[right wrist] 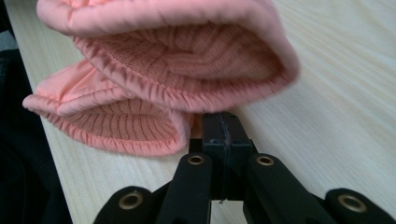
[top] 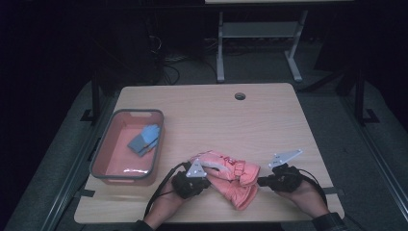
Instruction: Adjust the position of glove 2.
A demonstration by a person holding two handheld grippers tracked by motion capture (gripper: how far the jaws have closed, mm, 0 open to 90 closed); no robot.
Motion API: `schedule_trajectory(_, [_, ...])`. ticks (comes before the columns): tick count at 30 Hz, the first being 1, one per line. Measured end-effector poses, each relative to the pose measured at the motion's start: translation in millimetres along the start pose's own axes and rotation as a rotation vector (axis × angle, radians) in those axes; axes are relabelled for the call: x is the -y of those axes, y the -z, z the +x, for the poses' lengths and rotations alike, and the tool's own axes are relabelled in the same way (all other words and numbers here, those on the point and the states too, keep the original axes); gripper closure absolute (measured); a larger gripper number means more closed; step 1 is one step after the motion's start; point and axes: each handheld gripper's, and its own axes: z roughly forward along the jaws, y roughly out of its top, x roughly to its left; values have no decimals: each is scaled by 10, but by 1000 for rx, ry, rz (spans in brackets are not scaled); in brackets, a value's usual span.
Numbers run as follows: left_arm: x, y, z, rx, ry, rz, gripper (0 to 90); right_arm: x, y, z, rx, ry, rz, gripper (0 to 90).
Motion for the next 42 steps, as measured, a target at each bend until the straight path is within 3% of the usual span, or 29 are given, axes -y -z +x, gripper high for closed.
schedule_trajectory(8, [-143, -107, 132, -30, -9, 5, 893, 40, 5, -42, 12, -5, 18, 899])
schedule_trajectory(14, [-277, -203, 253, -54, -22, 5, 893, 85, 36, -250, 53, -33, 2, 900])
schedule_trajectory(17, [-345, -254, 318, -65, -23, 3, 893, 79, 37, -313, 41, -29, -20, 900])
schedule_trajectory(21, [-395, -255, 380, -65, -17, -3, 892, 83, 7, -291, 15, -17, -23, 900])
schedule_trajectory(23, [-388, -182, 352, -53, -22, -10, 890, 92, -8, -265, 1, -11, -19, 900])
schedule_trajectory(26, [-378, -14, 262, 0, -31, -44, 865, 98, -37, -236, -16, 2, -13, 900])
schedule_trajectory(31, [-417, 147, 31, 95, -96, -79, 769, 87, -58, -207, -32, 10, -6, 900])
schedule_trajectory(38, [-579, 79, -226, 170, -161, -99, 673, 84, -59, -186, -37, 10, -8, 900])
schedule_trajectory(42, [-625, 18, -288, 187, -167, -96, 650, 84, -49, -187, -37, 13, -10, 900])
